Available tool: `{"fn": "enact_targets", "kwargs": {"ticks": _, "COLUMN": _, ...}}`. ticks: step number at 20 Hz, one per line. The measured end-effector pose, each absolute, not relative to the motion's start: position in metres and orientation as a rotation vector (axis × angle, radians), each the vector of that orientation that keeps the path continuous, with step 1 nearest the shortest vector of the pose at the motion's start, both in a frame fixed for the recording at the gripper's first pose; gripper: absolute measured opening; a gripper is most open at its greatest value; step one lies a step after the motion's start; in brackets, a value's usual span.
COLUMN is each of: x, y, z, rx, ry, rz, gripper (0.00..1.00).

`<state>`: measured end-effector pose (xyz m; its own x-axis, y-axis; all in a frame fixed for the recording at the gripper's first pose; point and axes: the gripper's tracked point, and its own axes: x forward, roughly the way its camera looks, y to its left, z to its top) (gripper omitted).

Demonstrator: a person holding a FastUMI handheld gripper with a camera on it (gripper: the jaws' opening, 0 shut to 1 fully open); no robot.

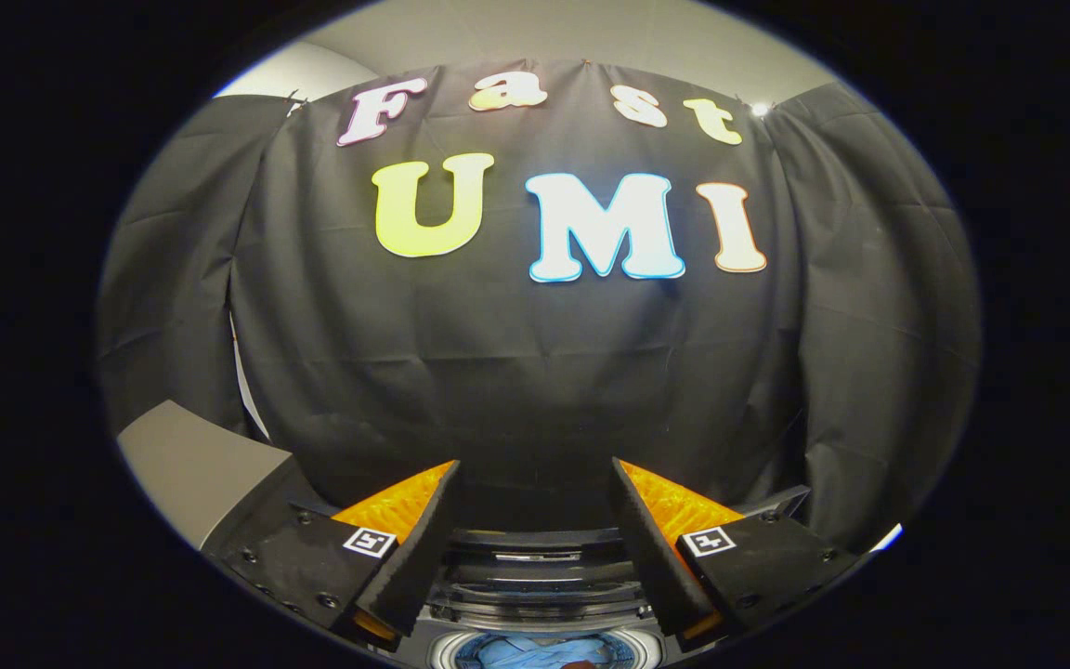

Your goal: Put the clothes into the washing machine and then close the washing machine lid.

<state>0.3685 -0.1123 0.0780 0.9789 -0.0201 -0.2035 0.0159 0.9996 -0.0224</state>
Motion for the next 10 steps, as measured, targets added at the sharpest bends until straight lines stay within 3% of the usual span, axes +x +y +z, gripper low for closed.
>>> {"fn": "enact_targets", "kwargs": {"ticks": 10, "x": 0.375, "y": -0.107, "z": 0.058, "rx": 0.002, "ry": 0.207, "rz": -0.011, "gripper": 0.97}}
